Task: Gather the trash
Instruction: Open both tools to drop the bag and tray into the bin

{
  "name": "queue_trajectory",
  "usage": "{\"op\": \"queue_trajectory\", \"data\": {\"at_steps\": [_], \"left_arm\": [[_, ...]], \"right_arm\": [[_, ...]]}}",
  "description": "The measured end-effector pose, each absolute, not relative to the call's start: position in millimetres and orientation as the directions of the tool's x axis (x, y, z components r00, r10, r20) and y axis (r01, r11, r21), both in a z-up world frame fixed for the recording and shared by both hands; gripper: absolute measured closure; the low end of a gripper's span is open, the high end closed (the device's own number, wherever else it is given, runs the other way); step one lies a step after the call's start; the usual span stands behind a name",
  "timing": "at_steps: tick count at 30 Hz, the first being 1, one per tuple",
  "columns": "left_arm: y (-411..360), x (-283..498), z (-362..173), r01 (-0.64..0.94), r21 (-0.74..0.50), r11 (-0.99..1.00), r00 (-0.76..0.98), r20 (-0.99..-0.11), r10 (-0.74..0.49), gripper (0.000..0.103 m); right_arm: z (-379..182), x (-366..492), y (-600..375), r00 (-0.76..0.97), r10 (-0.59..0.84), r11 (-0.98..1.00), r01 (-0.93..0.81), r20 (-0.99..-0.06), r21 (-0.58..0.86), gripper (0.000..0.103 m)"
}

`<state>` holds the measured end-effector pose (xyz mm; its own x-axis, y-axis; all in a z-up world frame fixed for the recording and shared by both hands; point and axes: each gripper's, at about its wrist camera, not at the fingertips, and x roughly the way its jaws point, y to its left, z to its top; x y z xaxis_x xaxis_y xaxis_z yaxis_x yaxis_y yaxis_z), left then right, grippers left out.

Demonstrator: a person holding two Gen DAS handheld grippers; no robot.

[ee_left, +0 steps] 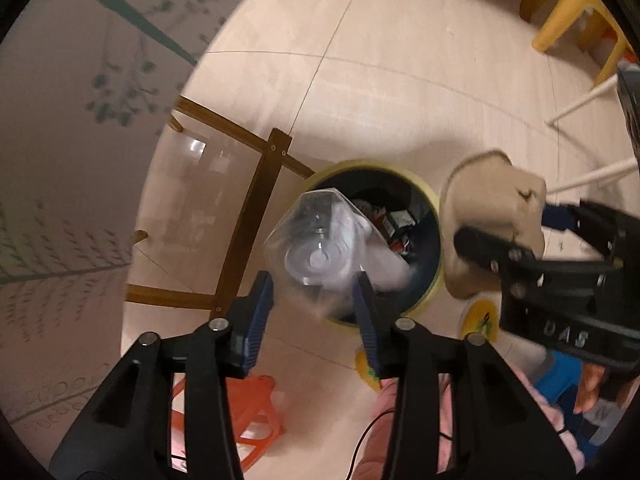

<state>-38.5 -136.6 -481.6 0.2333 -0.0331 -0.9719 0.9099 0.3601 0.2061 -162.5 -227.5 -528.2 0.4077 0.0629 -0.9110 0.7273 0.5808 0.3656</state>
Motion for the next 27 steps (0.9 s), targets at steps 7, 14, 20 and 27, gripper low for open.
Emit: {"op": "queue_trajectory", "data": {"at_steps": [7, 14, 20, 27], "left_arm": [[-137, -31, -491, 0.899, 0.198, 0.391, 0.23, -0.973, -0.034, 0.053], [-132, -29, -487, 0.877, 0.214, 0.431, 0.248, -0.968, -0.025, 0.053], [-118, -27, -469, 0.846, 0.241, 0.476, 0.286, -0.958, -0.025, 0.053], [-106, -17, -446, 0.792, 0.264, 0.55, 0.339, -0.94, -0.039, 0.053]], "right_arm": [[-541, -158, -233, 0.415, 0.06, 0.596, 0.715, -0.908, 0.366, 0.032], [-554, -149, -235, 0.395, 0.071, 0.597, 0.719, -0.916, 0.356, 0.031], [-551, -130, -233, 0.392, 0.09, 0.619, 0.698, -0.915, 0.36, 0.031], [-541, -114, -230, 0.409, 0.084, 0.632, 0.683, -0.909, 0.366, 0.015]]}}
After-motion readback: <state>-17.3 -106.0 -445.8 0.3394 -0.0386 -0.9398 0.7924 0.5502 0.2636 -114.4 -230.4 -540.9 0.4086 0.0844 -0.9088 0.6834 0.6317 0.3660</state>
